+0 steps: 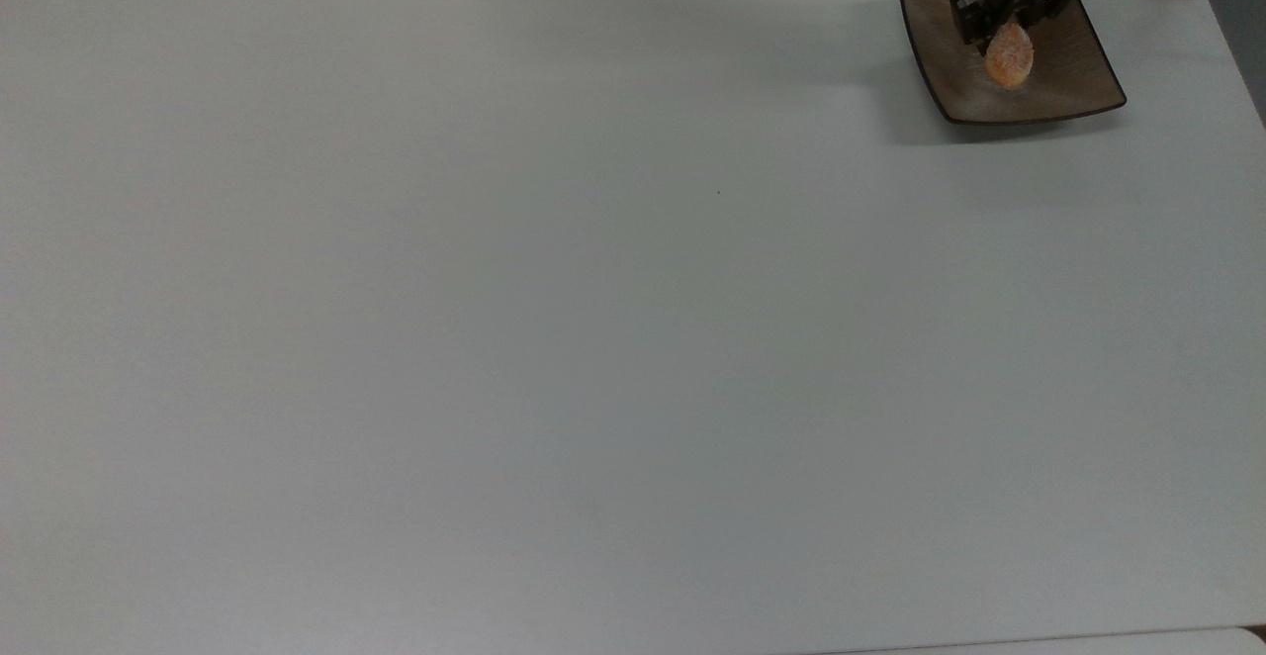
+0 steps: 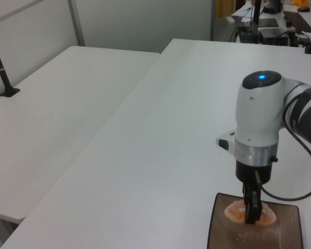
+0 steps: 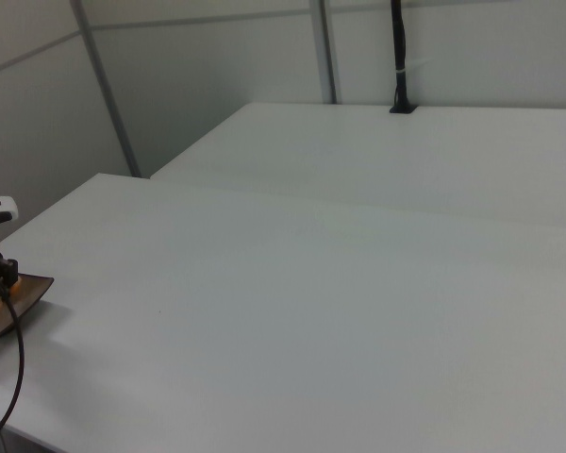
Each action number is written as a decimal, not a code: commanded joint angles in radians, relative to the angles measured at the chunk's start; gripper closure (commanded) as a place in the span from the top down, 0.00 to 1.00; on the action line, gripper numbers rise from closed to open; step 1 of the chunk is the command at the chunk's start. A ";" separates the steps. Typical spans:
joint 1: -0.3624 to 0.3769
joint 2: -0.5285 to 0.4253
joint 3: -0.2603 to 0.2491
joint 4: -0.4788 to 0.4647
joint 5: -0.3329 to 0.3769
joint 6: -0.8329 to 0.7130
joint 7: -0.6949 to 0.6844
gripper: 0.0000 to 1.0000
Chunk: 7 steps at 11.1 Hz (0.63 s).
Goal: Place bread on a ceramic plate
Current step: 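Carry the bread roll over to the dark brown square plate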
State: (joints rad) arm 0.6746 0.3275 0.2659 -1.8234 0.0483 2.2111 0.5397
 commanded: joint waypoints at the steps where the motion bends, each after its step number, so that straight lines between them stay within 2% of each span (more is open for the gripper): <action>1: 0.003 0.028 0.007 -0.008 -0.019 0.076 0.031 0.60; 2: 0.003 0.036 0.009 -0.008 -0.019 0.084 0.031 0.73; 3: 0.003 0.039 0.009 -0.008 -0.019 0.085 0.031 0.82; 4: 0.003 0.044 0.009 -0.008 -0.019 0.085 0.031 0.97; 5: 0.003 0.045 0.010 -0.008 -0.019 0.085 0.029 1.00; 7: 0.005 0.042 0.010 -0.005 -0.021 0.084 0.028 1.00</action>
State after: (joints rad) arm 0.6758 0.3736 0.2695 -1.8235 0.0481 2.2698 0.5406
